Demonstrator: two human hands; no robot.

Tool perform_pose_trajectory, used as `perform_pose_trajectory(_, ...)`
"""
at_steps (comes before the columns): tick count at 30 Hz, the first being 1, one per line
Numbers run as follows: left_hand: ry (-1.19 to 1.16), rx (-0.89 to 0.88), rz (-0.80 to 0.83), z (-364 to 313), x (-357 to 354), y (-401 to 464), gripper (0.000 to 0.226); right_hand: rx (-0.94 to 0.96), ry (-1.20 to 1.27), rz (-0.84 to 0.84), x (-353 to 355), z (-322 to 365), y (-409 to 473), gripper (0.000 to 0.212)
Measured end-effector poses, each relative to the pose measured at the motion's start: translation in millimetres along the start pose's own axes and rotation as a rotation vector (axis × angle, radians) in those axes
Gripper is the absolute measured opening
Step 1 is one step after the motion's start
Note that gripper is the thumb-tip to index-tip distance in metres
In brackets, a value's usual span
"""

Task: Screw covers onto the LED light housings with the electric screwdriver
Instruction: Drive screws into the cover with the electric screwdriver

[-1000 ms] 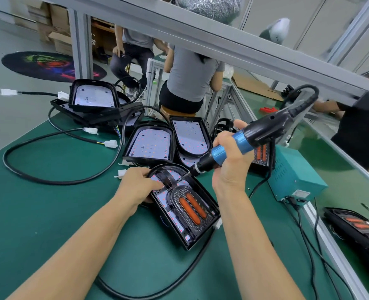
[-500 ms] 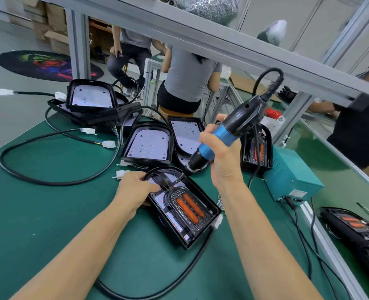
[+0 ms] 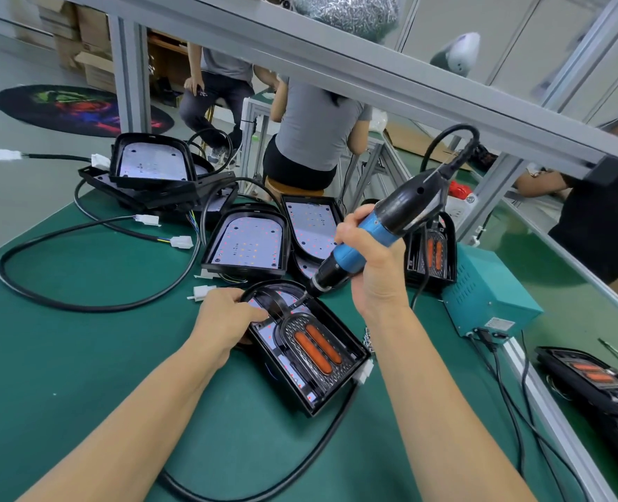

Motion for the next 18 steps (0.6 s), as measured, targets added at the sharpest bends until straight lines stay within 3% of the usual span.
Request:
perform_pose_trajectory(10,0.034,0.027,-0.005,-1.4,0.7,-1.2,0.016,-0.043,0.025,0.128,0.7,-1.4,-1.8,0.038)
perform_pose_trajectory(18,0.044,0.046,0.026,-0.6,2.7,-1.9,0.014,0.090,0.143,-0.220,19.8,0.7,-12.7,0.030)
Point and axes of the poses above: each hand's wrist, its own y-axis towards the middle knuckle, its own x-axis out of the back of the hand, z = x × y, the point moved 4 cm from there along y, towards the middle knuckle, and after that the axes turned 14 degrees about y, right-handed, at the moved point
